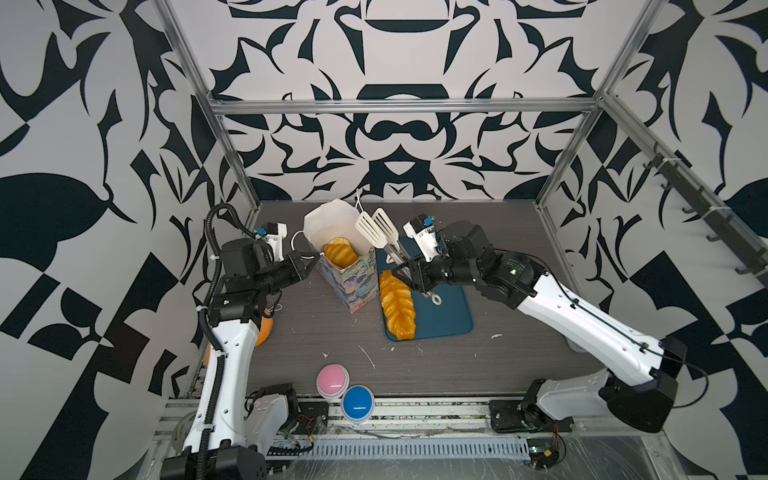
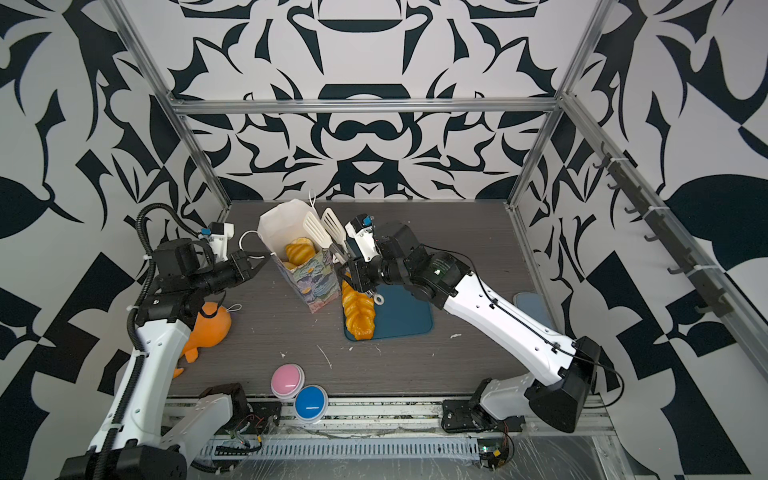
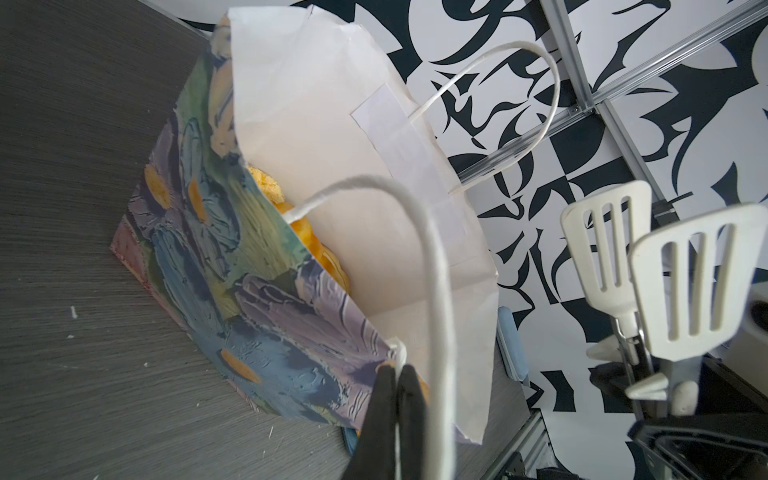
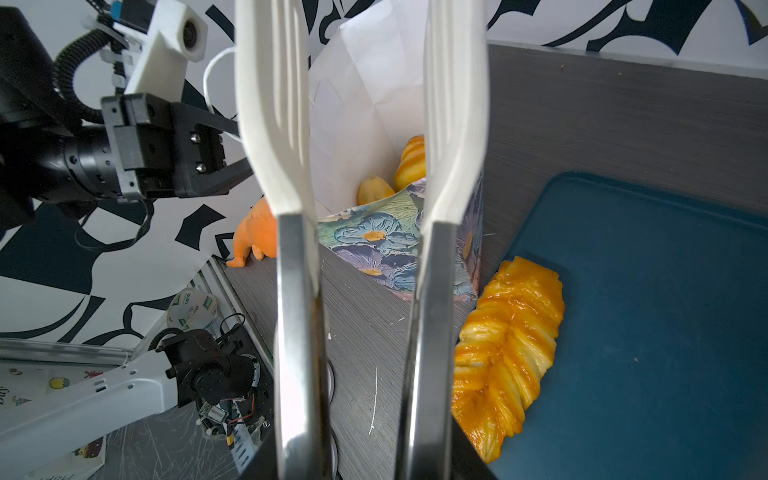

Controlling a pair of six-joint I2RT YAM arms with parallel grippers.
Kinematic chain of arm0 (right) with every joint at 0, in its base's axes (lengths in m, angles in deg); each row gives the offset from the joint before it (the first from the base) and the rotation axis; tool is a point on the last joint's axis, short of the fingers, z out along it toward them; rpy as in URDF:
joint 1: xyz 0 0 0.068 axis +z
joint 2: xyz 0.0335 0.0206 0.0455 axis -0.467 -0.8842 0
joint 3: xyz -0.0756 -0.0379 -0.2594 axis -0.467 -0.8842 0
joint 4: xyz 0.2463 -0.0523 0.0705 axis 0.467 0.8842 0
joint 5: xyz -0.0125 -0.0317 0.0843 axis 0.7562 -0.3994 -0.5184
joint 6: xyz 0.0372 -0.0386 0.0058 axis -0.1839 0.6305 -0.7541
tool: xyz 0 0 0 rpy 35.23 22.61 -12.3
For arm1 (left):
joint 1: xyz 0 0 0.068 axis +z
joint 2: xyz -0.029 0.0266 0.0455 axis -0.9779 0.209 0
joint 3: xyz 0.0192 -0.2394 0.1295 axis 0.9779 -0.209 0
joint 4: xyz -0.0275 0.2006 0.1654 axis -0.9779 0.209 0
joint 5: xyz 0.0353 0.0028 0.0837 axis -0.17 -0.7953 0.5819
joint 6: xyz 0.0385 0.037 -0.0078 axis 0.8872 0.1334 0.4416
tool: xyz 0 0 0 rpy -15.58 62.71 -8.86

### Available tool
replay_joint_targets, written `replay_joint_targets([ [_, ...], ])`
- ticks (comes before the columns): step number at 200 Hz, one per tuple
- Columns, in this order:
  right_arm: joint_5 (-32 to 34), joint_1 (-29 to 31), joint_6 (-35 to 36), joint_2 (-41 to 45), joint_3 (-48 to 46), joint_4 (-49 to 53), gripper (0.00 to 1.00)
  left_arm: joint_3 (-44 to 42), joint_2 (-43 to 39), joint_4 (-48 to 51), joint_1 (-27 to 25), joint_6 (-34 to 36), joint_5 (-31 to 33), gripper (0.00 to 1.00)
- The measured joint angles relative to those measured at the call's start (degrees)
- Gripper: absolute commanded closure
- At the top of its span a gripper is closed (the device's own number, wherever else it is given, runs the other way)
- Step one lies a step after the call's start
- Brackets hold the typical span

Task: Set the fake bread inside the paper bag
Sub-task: 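Withdraw the empty tongs with the right gripper back over the tray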

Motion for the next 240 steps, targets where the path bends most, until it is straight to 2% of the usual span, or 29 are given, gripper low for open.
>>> replay_joint_targets([
  [133, 6.73, -1.6, 1.84, 8.63, -2.32, 6.56, 0.58, 0.0, 0.02, 0.0, 0.0, -0.04, -0.02, 1.0],
  [240, 6.05, -7.72, 0.07, 10.82, -11.08, 8.09, 0.58, 0.0, 0.07, -0.02, 0.0, -0.04, -0.04, 1.0],
])
